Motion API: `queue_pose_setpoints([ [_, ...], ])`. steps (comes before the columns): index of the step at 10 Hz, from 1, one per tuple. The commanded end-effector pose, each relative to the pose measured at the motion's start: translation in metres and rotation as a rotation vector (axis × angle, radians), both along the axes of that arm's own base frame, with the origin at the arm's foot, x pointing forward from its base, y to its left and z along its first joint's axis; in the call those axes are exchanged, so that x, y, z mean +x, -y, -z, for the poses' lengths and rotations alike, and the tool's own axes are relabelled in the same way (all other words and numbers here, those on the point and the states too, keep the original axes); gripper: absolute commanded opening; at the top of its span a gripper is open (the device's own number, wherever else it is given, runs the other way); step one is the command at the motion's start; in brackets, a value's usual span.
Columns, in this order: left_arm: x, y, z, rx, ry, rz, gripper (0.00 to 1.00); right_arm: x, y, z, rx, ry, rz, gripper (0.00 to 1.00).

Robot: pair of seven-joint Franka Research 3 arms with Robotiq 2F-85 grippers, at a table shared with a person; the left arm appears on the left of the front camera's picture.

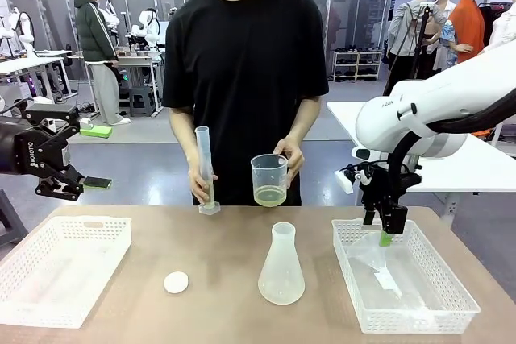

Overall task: Prepare the solutions needed for the experiment.
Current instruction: Pick up the Plastic Funnel and insert it into the Big flask.

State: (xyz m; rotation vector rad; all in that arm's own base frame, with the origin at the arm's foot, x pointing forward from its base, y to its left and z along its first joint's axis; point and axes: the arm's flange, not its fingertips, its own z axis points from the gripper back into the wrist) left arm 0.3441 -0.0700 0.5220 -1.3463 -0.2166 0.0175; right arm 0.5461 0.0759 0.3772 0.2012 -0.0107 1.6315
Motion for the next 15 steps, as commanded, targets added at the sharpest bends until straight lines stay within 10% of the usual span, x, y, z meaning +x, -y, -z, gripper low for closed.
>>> queue_pose_setpoints([
  [1, 0.000, 0.003, -0.003, -0.026, 0.003, 0.001, 1.00, 0.019, 0.001, 0.006, -0.008, -0.042, -0.052, 1.00],
  [8, 0.000, 0.003, -0.003, -0.026, 0.003, 0.001, 1.00, 0.051, -0.002, 0.023, -0.054, -0.262, -0.101, 1.00],
  [15, 0.000, 0.003, -0.003, -0.026, 0.003, 0.001, 1.00, 0.069, -0.005, 0.044, -0.058, -0.336, -0.108, 0.43],
])
